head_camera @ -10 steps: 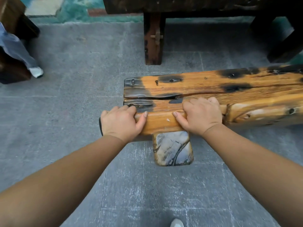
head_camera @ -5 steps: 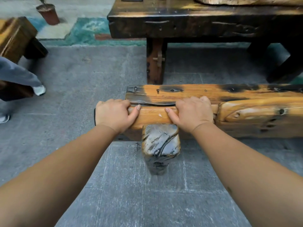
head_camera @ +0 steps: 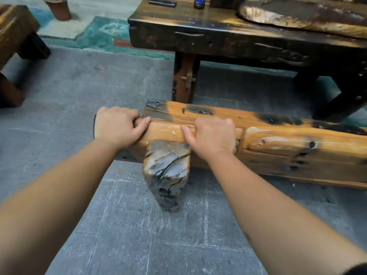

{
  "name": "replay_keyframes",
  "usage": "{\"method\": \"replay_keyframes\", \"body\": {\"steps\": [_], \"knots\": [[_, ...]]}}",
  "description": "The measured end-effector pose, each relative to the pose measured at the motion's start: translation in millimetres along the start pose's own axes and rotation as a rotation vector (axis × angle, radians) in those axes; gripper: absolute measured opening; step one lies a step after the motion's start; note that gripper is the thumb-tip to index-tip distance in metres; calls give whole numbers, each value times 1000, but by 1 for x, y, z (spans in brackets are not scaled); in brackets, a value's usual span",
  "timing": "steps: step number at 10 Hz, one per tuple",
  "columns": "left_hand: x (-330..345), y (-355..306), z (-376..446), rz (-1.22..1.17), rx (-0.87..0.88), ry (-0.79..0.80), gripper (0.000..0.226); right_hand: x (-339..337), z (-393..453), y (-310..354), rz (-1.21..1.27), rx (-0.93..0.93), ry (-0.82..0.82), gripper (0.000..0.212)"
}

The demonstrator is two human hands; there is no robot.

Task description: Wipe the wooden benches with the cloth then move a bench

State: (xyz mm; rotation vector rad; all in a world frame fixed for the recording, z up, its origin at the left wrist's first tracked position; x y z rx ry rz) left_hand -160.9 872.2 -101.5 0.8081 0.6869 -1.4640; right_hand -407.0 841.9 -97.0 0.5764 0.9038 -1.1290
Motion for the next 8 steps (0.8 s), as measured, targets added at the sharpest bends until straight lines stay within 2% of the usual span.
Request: {"method": "replay_keyframes", "body": {"steps": [3, 5, 6, 7, 8], "knots": [[-4, 1, 4, -18, -19, 76, 55, -2, 3, -1, 31, -1, 39, 53], [-1, 6, 3, -31, -42, 146, 49, -4, 5, 0, 10, 33, 125, 50], [-8, 4, 7, -9, -55, 261, 50, -12, 7, 3, -23, 68, 239, 46], [-22, 6, 21, -37, -76, 464, 64, -25, 17, 6, -3, 89, 523, 58], [-44, 8, 44, -92, -123, 546, 79, -50, 37, 3, 72, 265, 701, 78]]}}
Point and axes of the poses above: each hand's wrist, its own z-axis towards the middle knuckle, its own x-axis out of the palm, y = z × x, the point moved 2 cm from there along z, towards the middle knuckle, and after that the axes turned 11 degrees about -y, right-handed, at the moved point
